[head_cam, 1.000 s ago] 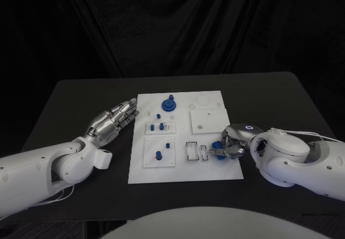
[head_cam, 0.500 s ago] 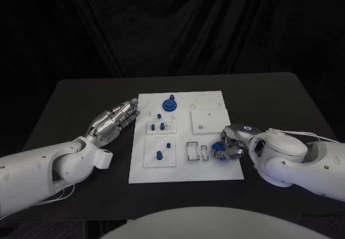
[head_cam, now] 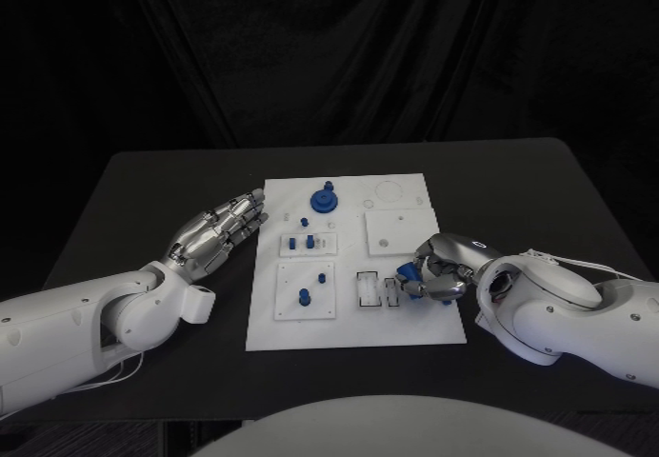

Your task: Assemble the parts on the task board

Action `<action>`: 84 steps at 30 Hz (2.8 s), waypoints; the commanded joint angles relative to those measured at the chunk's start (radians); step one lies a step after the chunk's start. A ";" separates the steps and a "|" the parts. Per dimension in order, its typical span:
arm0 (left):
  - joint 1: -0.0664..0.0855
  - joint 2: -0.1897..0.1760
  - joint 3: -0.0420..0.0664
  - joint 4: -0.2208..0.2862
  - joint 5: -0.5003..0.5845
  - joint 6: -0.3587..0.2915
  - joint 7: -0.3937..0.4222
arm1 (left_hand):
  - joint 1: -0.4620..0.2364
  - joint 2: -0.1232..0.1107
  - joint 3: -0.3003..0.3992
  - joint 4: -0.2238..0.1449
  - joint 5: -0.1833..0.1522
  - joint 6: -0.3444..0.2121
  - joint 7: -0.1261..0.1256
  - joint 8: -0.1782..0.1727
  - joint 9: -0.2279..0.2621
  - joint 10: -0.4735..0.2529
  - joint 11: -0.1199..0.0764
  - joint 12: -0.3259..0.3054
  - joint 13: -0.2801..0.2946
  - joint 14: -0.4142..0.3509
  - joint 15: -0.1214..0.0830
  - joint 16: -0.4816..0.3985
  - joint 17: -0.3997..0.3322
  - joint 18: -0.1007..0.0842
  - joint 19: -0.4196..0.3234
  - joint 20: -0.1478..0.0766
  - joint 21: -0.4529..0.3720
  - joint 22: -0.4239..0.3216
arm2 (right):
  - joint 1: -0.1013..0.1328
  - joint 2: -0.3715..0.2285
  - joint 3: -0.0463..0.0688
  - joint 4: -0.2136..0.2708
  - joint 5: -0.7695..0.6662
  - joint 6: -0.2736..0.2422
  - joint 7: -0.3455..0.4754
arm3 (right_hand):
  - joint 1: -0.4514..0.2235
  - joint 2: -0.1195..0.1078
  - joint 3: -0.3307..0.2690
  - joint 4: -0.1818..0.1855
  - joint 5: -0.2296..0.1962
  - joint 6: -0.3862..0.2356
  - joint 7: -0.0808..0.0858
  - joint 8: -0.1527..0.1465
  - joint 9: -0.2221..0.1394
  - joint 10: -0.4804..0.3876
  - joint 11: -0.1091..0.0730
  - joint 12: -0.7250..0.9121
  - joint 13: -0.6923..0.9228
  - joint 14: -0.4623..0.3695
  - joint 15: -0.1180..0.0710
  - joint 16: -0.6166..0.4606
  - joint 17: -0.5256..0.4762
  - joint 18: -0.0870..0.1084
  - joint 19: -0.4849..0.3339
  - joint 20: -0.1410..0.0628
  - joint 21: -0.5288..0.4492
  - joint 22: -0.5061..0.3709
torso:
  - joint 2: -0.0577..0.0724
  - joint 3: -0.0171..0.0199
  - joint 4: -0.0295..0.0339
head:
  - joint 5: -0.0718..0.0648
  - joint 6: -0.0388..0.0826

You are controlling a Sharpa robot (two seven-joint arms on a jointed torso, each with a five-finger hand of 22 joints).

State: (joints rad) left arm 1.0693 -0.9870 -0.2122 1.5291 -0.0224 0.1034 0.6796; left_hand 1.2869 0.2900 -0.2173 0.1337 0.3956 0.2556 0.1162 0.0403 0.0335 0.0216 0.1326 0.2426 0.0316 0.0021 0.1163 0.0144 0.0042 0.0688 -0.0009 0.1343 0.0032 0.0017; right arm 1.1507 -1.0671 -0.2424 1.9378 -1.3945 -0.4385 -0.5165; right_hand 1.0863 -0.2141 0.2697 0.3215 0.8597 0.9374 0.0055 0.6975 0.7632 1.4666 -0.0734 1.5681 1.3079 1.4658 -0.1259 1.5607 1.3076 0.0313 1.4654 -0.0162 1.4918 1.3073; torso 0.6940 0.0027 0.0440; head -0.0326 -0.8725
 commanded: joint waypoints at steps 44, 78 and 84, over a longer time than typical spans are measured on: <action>-0.003 0.004 0.001 -0.001 -0.004 0.017 0.092 | 0.010 -0.001 0.007 -0.004 0.007 -0.002 0.011 -0.004 0.001 -0.002 0.005 0.001 0.000 0.000 0.010 0.005 0.001 0.017 0.002 0.008 -0.002 0.000 | -0.002 0.130 0.001 -0.056 0.051 0.064 -0.024 | -0.163 0.109 -0.047 -0.029 -0.530 0.015 0.000 -0.102 0.069 0.104 0.012 0.003 0.263 0.090 0.009 -0.018 0.190 0.004 0.045 0.011 -0.050 0.215 | 0.001 -0.0004 0.0004 | 0.008 0.000; -0.014 0.001 0.001 -0.003 -0.004 0.021 0.086 | 0.010 -0.001 0.008 -0.006 0.008 -0.003 0.013 -0.004 0.000 -0.002 0.005 0.000 -0.001 0.000 0.011 0.005 0.001 0.017 0.002 0.010 -0.002 0.000 | -0.004 0.092 0.001 -0.035 0.076 -0.040 0.099 | -0.135 0.199 -0.290 -0.037 -0.494 0.036 -0.002 -0.147 0.109 0.104 0.012 0.003 0.263 0.091 0.008 -0.018 0.195 0.003 0.050 0.012 -0.048 0.218 | 0.000 0.0001 0.0000 | 0.014 0.000; -0.016 -0.002 0.001 -0.001 -0.004 0.019 0.085 | 0.011 -0.002 0.009 -0.006 0.009 -0.002 0.014 -0.004 0.000 -0.002 0.005 0.000 -0.001 0.000 0.012 0.005 0.001 0.018 0.003 0.010 -0.002 0.000 | -0.004 0.077 -0.001 -0.019 0.079 0.022 0.094 | -0.038 0.176 -0.301 -0.040 -0.478 0.041 -0.007 -0.119 0.144 0.104 0.007 0.003 0.263 0.091 0.005 -0.019 0.192 0.003 0.050 0.009 -0.049 0.218 | 0.000 -0.0001 0.0003 | 0.017 0.000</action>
State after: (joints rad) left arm 1.0542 -0.9884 -0.2122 1.5252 -0.0230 0.1111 0.6796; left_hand 1.2868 0.2900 -0.2117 0.1281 0.3990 0.2556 0.1232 0.0403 0.0335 0.0216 0.1326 0.2427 0.0315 0.0021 0.1235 0.0145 0.0044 0.0688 0.0027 0.1378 0.0032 0.0019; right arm 1.1493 -0.9862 -0.2427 1.9129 -1.3224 -0.4544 -0.4385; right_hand 1.0434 -0.0394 -0.0252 0.2819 0.3852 0.9738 0.0021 0.5766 0.9056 1.4629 -0.0624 1.5680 1.3079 1.4649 -0.1193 1.5450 1.3074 0.0314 1.4652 -0.0088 1.4406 1.3073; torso 0.6942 0.0025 0.0443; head -0.0173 -0.8725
